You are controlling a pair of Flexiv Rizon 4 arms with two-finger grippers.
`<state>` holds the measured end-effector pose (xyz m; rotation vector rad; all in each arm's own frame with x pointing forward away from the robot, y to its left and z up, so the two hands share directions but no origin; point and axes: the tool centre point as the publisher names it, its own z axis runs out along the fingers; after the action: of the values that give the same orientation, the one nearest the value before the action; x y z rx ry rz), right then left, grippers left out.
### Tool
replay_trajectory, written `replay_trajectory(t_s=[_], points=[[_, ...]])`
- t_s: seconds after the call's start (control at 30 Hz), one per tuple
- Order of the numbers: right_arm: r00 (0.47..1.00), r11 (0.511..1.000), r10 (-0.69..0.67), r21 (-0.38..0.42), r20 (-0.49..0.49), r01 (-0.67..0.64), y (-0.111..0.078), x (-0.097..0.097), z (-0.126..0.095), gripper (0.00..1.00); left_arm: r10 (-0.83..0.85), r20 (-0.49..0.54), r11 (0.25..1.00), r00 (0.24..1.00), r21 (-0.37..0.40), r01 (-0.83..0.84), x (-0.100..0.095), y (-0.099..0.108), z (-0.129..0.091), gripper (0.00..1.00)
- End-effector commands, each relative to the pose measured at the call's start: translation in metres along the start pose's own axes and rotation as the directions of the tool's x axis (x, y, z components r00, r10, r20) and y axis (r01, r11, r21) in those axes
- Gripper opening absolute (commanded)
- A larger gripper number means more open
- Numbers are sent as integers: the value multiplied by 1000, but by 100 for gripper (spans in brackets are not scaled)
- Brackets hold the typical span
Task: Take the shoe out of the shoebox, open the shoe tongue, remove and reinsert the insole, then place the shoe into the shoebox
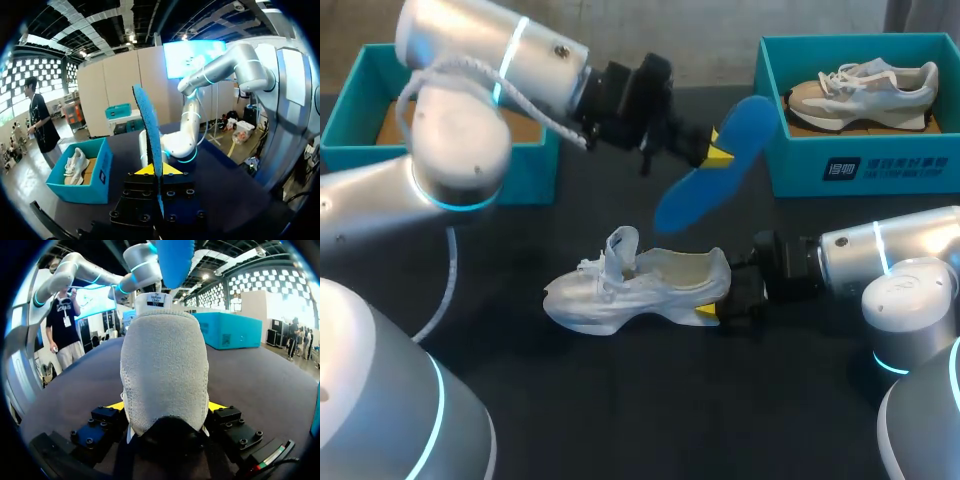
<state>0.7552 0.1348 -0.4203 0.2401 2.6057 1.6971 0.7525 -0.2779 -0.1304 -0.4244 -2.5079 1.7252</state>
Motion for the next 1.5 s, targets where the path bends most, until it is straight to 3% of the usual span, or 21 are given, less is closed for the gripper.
replay_trajectory(t_s=[0.03,1.03,1.23,1.5], points=[[1000,1000,1,5,0,-1,-1,-2,2,0,6,-144,1000,990,11,-4,-6,3,-4,0],[1000,1000,1,5,0,-1,-1,-2,2,0,-9,-140,1000,990,12,10,-5,4,-6,0],[1000,1000,1,5,0,-1,-1,-2,2,0,-113,-89,990,990,76,120,2,3,-16,0],[1000,1000,1,5,0,-1,-1,-2,2,0,-254,6,950,967,189,249,11,-16,-25,0]])
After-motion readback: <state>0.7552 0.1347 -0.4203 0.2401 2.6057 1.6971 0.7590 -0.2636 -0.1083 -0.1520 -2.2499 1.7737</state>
